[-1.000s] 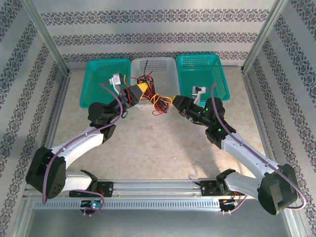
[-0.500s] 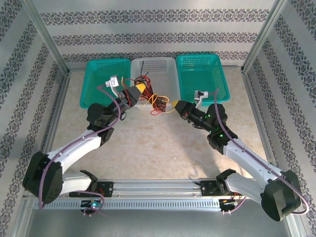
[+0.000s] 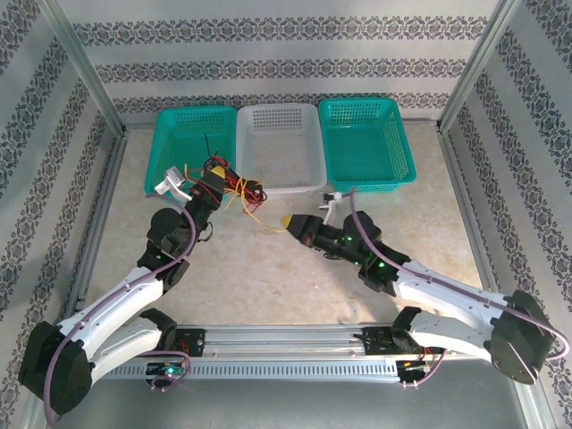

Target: Untangle the cables

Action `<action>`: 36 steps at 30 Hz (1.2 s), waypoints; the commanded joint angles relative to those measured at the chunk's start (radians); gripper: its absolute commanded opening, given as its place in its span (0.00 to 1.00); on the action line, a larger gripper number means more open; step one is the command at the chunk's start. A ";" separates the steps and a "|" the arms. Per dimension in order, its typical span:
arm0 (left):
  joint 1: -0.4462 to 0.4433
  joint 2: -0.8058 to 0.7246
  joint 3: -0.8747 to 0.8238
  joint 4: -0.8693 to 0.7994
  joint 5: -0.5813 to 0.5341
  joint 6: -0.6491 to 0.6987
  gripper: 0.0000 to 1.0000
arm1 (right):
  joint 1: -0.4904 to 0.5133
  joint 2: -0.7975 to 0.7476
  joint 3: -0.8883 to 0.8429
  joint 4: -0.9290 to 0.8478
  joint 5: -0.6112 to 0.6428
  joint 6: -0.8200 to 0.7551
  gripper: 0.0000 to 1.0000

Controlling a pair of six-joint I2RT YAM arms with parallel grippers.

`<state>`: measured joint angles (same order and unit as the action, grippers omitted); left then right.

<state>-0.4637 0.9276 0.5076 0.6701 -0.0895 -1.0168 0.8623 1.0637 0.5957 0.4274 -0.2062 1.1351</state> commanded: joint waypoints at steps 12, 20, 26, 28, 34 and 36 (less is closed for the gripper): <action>-0.026 -0.001 0.024 -0.178 -0.011 0.164 0.00 | -0.031 0.053 0.583 -0.346 -0.025 -0.312 0.00; -0.031 0.149 0.114 0.166 0.542 0.067 0.00 | -0.336 0.108 0.783 -0.592 -0.092 -0.355 0.00; -0.045 0.235 0.189 0.397 0.741 -0.122 0.00 | -0.507 0.179 0.788 -0.612 -0.157 -0.308 0.00; -0.061 0.252 0.239 0.411 0.793 -0.157 0.00 | -0.548 0.218 0.782 -0.607 -0.179 -0.293 0.00; -0.092 0.254 0.325 0.438 0.836 -0.197 0.00 | -0.613 0.343 0.747 -0.587 -0.179 -0.265 0.00; -0.092 0.249 0.325 0.472 0.804 -0.210 0.00 | -0.608 0.378 0.715 -0.556 -0.186 -0.246 0.00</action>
<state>-0.5434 1.2022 0.8028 0.9886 0.6769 -1.1698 0.2611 1.4033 1.3514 -0.1516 -0.3870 0.8654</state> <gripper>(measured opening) 0.127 0.058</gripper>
